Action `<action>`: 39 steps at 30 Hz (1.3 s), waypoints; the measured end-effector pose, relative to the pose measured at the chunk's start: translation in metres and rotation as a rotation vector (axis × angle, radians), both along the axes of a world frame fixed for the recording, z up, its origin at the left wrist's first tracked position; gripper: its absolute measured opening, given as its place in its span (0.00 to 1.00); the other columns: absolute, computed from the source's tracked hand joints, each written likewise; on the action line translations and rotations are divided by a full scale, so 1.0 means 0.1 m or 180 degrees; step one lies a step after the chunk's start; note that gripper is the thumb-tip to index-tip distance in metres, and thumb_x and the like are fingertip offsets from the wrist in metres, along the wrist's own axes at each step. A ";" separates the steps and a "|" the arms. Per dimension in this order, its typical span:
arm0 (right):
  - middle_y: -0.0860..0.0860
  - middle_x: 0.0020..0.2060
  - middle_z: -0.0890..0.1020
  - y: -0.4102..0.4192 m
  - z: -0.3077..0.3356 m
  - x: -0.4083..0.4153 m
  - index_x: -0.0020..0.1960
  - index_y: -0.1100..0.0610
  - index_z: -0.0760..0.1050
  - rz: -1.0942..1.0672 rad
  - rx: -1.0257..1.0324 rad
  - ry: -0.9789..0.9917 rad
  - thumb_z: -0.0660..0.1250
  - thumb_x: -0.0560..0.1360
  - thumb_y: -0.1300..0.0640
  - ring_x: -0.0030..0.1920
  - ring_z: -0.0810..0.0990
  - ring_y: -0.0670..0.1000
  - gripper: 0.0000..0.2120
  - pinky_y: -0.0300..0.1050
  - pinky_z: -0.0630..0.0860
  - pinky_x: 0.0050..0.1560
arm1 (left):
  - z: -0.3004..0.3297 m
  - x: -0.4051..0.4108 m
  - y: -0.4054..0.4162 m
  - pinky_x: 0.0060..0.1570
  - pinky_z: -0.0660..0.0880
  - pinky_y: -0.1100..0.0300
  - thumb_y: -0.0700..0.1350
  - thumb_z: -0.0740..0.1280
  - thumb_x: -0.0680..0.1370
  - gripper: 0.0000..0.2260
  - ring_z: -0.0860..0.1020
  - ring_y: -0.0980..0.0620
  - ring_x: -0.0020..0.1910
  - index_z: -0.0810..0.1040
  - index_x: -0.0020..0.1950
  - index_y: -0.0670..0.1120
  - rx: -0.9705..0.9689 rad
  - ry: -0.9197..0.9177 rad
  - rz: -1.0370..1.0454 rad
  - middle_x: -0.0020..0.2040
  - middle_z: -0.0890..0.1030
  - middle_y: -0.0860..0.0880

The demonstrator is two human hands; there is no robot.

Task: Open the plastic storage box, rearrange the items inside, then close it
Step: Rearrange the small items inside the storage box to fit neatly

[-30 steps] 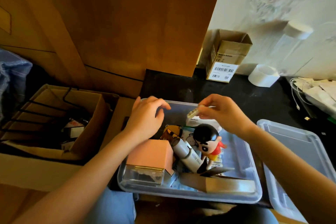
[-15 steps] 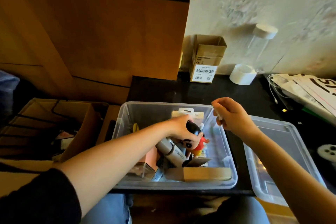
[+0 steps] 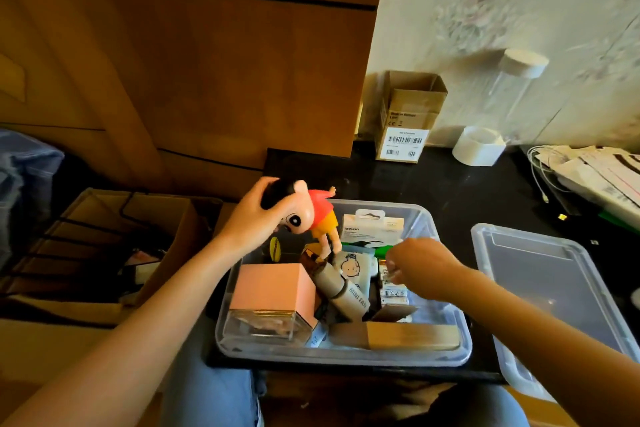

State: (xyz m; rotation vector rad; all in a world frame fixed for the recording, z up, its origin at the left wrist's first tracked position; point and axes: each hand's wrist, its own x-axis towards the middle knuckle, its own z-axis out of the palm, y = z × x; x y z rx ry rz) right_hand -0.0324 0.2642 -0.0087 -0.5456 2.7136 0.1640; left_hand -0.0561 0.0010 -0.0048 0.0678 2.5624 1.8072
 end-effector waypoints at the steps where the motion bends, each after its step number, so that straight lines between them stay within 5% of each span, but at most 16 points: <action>1: 0.53 0.54 0.80 -0.03 -0.07 -0.01 0.59 0.56 0.73 0.0112 0.0283 -0.0006 0.62 0.78 0.56 0.51 0.79 0.51 0.11 0.41 0.75 0.52 | -0.05 0.04 -0.02 0.40 0.74 0.68 0.63 0.68 0.66 0.16 0.77 0.59 0.48 0.71 0.50 0.61 0.0023 0.0092 0.0029 0.49 0.77 0.57; 4: 0.55 0.54 0.80 -0.07 -0.23 -0.03 0.60 0.59 0.72 0.0244 0.0836 -0.0105 0.63 0.77 0.59 0.51 0.79 0.52 0.12 0.40 0.73 0.47 | -0.10 0.15 -0.03 0.45 0.70 0.76 0.64 0.67 0.67 0.18 0.74 0.68 0.53 0.69 0.54 0.64 -0.0158 0.0442 -0.0065 0.51 0.75 0.64; 14: 0.53 0.52 0.80 -0.11 -0.48 -0.11 0.60 0.58 0.72 0.0124 0.1082 -0.0060 0.64 0.77 0.55 0.51 0.79 0.51 0.13 0.40 0.75 0.51 | -0.16 0.22 -0.04 0.47 0.71 0.70 0.66 0.64 0.68 0.21 0.74 0.64 0.56 0.67 0.59 0.64 -0.0262 0.0566 -0.0071 0.55 0.74 0.65; 17: 0.54 0.54 0.79 -0.11 -0.46 -0.11 0.62 0.58 0.71 0.0254 0.1111 -0.0073 0.65 0.76 0.54 0.52 0.79 0.51 0.16 0.41 0.75 0.52 | -0.15 0.22 -0.04 0.45 0.70 0.76 0.65 0.64 0.69 0.19 0.73 0.68 0.55 0.66 0.58 0.67 -0.0195 0.0592 -0.0050 0.53 0.73 0.70; 20: 0.53 0.56 0.78 -0.15 -0.33 -0.16 0.62 0.56 0.71 0.0205 0.0768 -0.0125 0.66 0.76 0.52 0.55 0.78 0.52 0.17 0.44 0.75 0.56 | -0.15 0.23 -0.04 0.47 0.70 0.77 0.63 0.65 0.69 0.19 0.73 0.66 0.57 0.67 0.59 0.65 -0.0013 0.0661 0.0019 0.55 0.73 0.68; 24: 0.50 0.49 0.80 -0.31 -0.03 -0.26 0.51 0.52 0.74 0.0094 -0.0473 -0.0174 0.63 0.76 0.46 0.50 0.77 0.50 0.11 0.44 0.74 0.52 | -0.17 0.22 -0.06 0.51 0.73 0.71 0.62 0.66 0.70 0.22 0.73 0.59 0.59 0.68 0.61 0.60 0.0004 0.0872 0.0125 0.58 0.74 0.58; 27: 0.51 0.50 0.80 -0.57 0.03 -0.30 0.53 0.53 0.77 0.0295 -0.1104 0.0011 0.60 0.78 0.52 0.48 0.77 0.52 0.10 0.44 0.74 0.49 | -0.19 0.21 -0.07 0.49 0.72 0.73 0.62 0.68 0.69 0.26 0.74 0.57 0.58 0.68 0.64 0.54 -0.0147 0.0995 0.0471 0.59 0.73 0.53; 36: 0.54 0.62 0.75 -1.00 -0.34 -0.62 0.65 0.57 0.71 0.1012 -0.0727 -0.0837 0.56 0.80 0.60 0.63 0.72 0.54 0.15 0.45 0.68 0.64 | -0.23 0.19 -0.07 0.52 0.76 0.62 0.62 0.68 0.69 0.26 0.73 0.57 0.58 0.68 0.64 0.55 -0.0441 0.1102 0.0640 0.57 0.71 0.55; 39: 0.56 0.58 0.77 -1.13 -0.44 -0.68 0.59 0.59 0.74 0.1018 -0.0591 -0.1170 0.58 0.80 0.57 0.59 0.74 0.56 0.12 0.48 0.69 0.63 | -0.25 0.18 -0.07 0.54 0.74 0.63 0.60 0.68 0.69 0.25 0.71 0.57 0.58 0.67 0.62 0.56 -0.0542 0.1107 0.0559 0.56 0.70 0.58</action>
